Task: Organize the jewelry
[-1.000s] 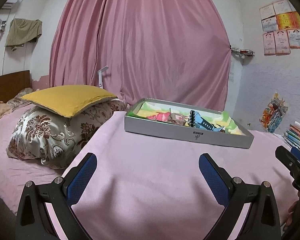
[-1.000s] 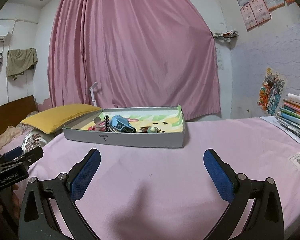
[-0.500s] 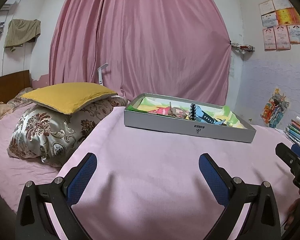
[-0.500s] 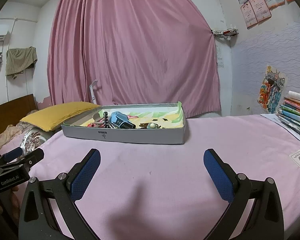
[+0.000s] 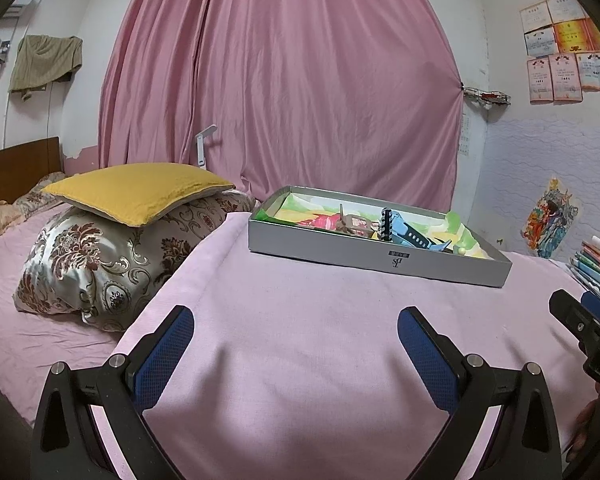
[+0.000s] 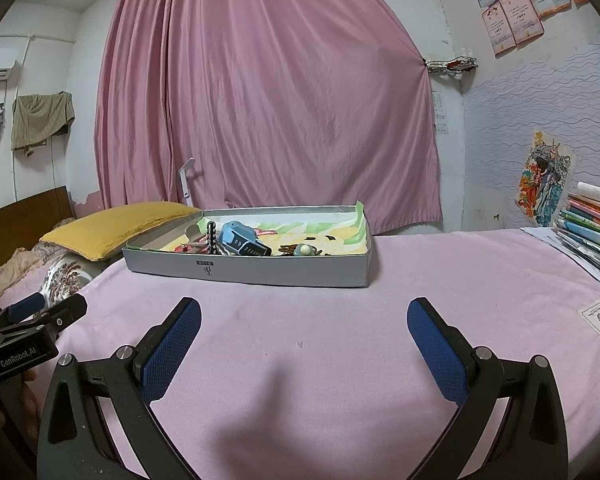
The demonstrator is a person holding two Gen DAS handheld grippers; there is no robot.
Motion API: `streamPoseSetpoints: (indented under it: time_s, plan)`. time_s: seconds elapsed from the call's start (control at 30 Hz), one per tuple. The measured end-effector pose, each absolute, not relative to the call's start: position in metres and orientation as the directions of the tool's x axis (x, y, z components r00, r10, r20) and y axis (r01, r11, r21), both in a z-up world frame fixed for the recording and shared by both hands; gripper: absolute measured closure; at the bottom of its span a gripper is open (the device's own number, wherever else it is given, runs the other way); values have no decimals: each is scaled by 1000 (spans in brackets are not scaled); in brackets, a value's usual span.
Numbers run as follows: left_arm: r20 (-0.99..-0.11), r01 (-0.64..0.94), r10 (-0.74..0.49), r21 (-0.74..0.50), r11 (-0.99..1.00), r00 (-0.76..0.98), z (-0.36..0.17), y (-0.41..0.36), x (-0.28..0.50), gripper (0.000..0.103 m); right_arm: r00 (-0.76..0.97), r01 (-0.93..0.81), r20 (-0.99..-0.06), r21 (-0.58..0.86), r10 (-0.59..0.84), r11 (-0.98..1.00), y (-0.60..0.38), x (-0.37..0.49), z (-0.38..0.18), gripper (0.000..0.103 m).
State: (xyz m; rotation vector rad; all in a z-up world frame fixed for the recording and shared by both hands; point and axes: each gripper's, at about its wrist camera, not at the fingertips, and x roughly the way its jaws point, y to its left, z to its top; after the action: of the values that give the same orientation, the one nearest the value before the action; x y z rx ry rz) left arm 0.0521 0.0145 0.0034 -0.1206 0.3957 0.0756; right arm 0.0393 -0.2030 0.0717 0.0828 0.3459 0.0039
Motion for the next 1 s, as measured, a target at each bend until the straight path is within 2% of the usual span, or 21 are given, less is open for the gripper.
streamPoseSetpoints:
  time_s: [0.57,1.0]
  plan:
    - [-389,-93,46,-103,990,920,4,15,52,1,940,10,-341,80,18,997,-203,39,71,2]
    - [-373,-141,94,-101,985,923,8,15,51,1,939,9,-342,81,19,997,-203,40,70,2]
